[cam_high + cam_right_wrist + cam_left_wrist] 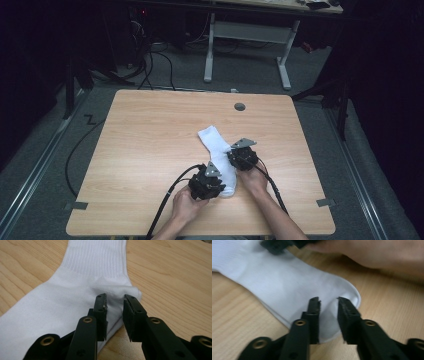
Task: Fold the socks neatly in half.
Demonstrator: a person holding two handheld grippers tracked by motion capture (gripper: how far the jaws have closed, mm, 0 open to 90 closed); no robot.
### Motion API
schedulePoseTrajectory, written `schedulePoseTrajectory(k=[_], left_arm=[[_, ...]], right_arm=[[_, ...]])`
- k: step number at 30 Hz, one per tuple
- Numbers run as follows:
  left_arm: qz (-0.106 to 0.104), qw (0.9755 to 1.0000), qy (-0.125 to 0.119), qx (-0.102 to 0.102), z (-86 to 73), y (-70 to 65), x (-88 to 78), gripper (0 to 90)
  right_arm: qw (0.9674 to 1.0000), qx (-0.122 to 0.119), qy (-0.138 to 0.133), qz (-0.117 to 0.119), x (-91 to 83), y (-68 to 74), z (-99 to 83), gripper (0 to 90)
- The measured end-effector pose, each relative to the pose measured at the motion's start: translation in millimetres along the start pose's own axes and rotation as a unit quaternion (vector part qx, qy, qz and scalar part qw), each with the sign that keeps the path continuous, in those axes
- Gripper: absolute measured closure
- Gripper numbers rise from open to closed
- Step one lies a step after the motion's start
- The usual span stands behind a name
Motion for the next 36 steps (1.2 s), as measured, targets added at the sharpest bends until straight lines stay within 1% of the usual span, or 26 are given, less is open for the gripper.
schedulePoseTrajectory(k=[2,3,6,7,9,10,11,13,14,15,16,18,19,20,21,22,24,25,26,27,29,30,31,32,34,36], left_arm=[[0.016,0.9997,-0.014,-0.009,4.8,7.2,-2.4,62.0],[0.026,0.9994,-0.016,-0.014,6.9,11.8,-1.9,60.2],[0.046,0.9986,-0.005,-0.025,11.1,27.3,6.6,58.1],[0.048,0.9984,0.002,-0.029,11.2,32.0,10.4,57.8],[0.044,0.9981,0.012,-0.04,9.4,38.7,17.0,57.9],[0.041,0.9981,0.018,-0.043,7.7,40.5,18.9,58.1],[0.046,0.9979,0.019,-0.041,6.7,42.1,18.9,58.3],[0.065,0.9971,0.007,-0.039,8.3,46.6,14.4,57.6],[0.074,0.9964,-0.002,-0.041,10.3,50.1,10.9,56.3],[0.083,0.9954,-0.012,-0.046,12.9,55.2,7.6,55.2],[0.089,0.9946,-0.013,-0.051,15.0,61.0,5.3,54.4],[0.106,0.9927,-0.01,-0.057,18.5,74.5,3.1,54.0],[0.109,0.9919,-0.006,-0.065,19.8,81.2,3.0,54.0],[0.103,0.9918,-0.003,-0.075,20.9,87.1,3.2,53.6],[0.101,0.9911,-0.005,-0.087,22.2,93.1,3.3,52.6],[0.103,0.9902,-0.007,-0.093,22.9,99.0,3.1,52.4],[0.105,0.9884,0.001,-0.109,23.1,110.6,4.3,51.4],[0.111,0.9871,-0.001,-0.116,23.7,116.8,4.7,50.3],[0.115,0.9853,-0.01,-0.125,24.3,123.0,4.6,49.8],[0.117,0.9831,-0.018,-0.139,24.1,129.5,4.9,48.8],[0.115,0.9785,-0.03,-0.169,22.8,140.5,7.6,43.6],[0.121,0.9768,-0.032,-0.174,22.0,145.1,9.3,43.2],[0.126,0.9756,-0.033,-0.177,20.9,148.6,11.3,42.6],[0.125,0.9748,-0.033,-0.181,19.7,151.2,13.3,41.3],[0.122,0.9738,-0.035,-0.189,18.1,154.4,15.8,38.7],[0.12,0.9736,-0.04,-0.19,18.7,155.5,15.4,38.2]], right_arm=[[1.0,0.006,0.002,0.007,-0.7,-1.3,-0.8,68.4],[0.9999,0.01,0.003,0.011,-1.2,-1.7,-1.5,67.6],[0.9998,0.011,0.005,0.016,-2.7,-1.6,-3.5,67.0],[0.9998,0.01,0.007,0.017,-3.4,-0.7,-4.1,67.0],[0.9998,0.002,0.008,0.017,-4.7,1.9,-5.0,67.1],[0.9998,-0.002,0.009,0.017,-5.6,3.8,-5.7,67.1],[0.9998,-0.008,0.009,0.018,-6.5,5.7,-6.3,67.1],[0.9996,-0.019,0.01,0.018,-8.3,9.7,-7.5,67.2],[0.9996,-0.021,0.01,0.019,-9.2,11.6,-8.3,67.2],[0.9995,-0.022,0.008,0.02,-10.0,13.5,-9.2,67.2],[0.9995,-0.023,0.007,0.022,-10.6,15.2,-10.2,67.2],[0.9993,-0.026,0.003,0.025,-12.0,18.8,-11.8,67.3],[0.9993,-0.027,0.002,0.025,-12.8,20.6,-12.8,67.3],[0.9992,-0.029,0.001,0.026,-13.6,22.1,-13.7,67.4],[0.9991,-0.031,0.001,0.027,-14.2,23.7,-14.3,67.4],[0.9991,-0.033,0.001,0.027,-14.9,25.2,-14.8,67.3],[0.9989,-0.036,-0.003,0.03,-15.9,28.4,-16.1,67.4],[0.9989,-0.036,-0.003,0.031,-16.2,29.3,-16.4,67.4],[0.9988,-0.038,-0.004,0.032,-16.7,30.3,-17.1,67.4],[0.9987,-0.038,-0.006,0.033,-17.1,31.2,-17.7,67.4],[0.9987,-0.037,-0.009,0.035,-18.1,32.6,-19.4,67.4],[0.9986,-0.036,-0.01,0.038,-18.6,33.3,-20.3,67.4],[0.9985,-0.036,-0.009,0.04,-19.2,34.0,-20.8,67.4],[0.9983,-0.038,-0.005,0.043,-19.8,35.0,-21.0,67.4],[0.9979,-0.044,0.003,0.047,-21.4,36.7,-21.8,67.4],[0.9976,-0.049,0.002,0.049,-22.3,37.9,-22.7,67.4]])
Point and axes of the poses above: each handheld gripper's, and its own axes: x roughly forward along the jaws, z roughly out of its top, y roughly to its left, the point moved 8 cm from there along x, roughly forward along the jaws, and after that the axes turned 9 degrees about y, right-handed, at the moved point
